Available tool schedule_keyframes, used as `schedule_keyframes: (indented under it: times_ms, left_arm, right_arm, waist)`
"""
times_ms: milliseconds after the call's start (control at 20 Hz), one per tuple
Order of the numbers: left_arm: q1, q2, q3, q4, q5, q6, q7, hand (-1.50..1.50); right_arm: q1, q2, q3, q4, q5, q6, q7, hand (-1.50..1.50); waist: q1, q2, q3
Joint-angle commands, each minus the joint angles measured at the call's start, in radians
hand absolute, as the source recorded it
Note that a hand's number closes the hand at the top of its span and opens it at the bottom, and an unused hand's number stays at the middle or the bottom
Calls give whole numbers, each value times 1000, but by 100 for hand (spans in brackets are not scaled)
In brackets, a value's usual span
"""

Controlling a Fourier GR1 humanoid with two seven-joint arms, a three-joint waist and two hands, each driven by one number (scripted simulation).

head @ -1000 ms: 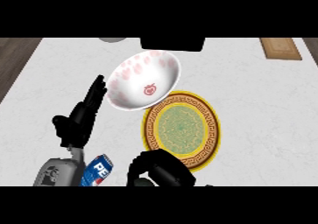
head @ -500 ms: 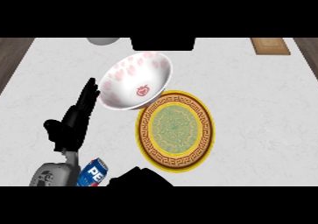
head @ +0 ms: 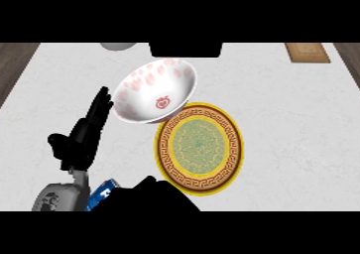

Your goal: Pick the squash from the plate and place it in the bowl

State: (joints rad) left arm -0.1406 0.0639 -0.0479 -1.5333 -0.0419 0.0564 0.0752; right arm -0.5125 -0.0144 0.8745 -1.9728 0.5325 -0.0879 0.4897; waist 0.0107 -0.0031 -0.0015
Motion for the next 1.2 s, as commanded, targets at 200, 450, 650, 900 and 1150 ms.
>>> schedule_keyframes:
  times_ms: [200, 450, 650, 900, 1150]
  left_arm:
    - [22, -23, -18, 55, -25, 6, -63, 0]
    - [-5, 5, 5, -8, -10, 0, 6, 0]
    - [-29, 0, 11, 32, -13, 0, -15, 0]
    - [-26, -9, 21, 22, -9, 11, -18, 0]
    - [-34, 23, 38, -1, 14, -28, 9, 0]
  right_arm:
    - [-389, 14, -180, 120, -152, -67, 248, 150]
    - [-491, 14, -245, 375, -88, -29, 158, 150]
    - [-560, -19, -306, 525, -47, 37, 74, 150]
    - [-495, -30, -328, 733, 30, -47, -139, 150]
    - [-560, 14, -370, 995, 25, -161, -258, 150]
  waist:
    - [1, 2, 0]
    - [6, 3, 0]
    - [1, 7, 0]
    - [0, 7, 1]
    - [10, 8, 1]
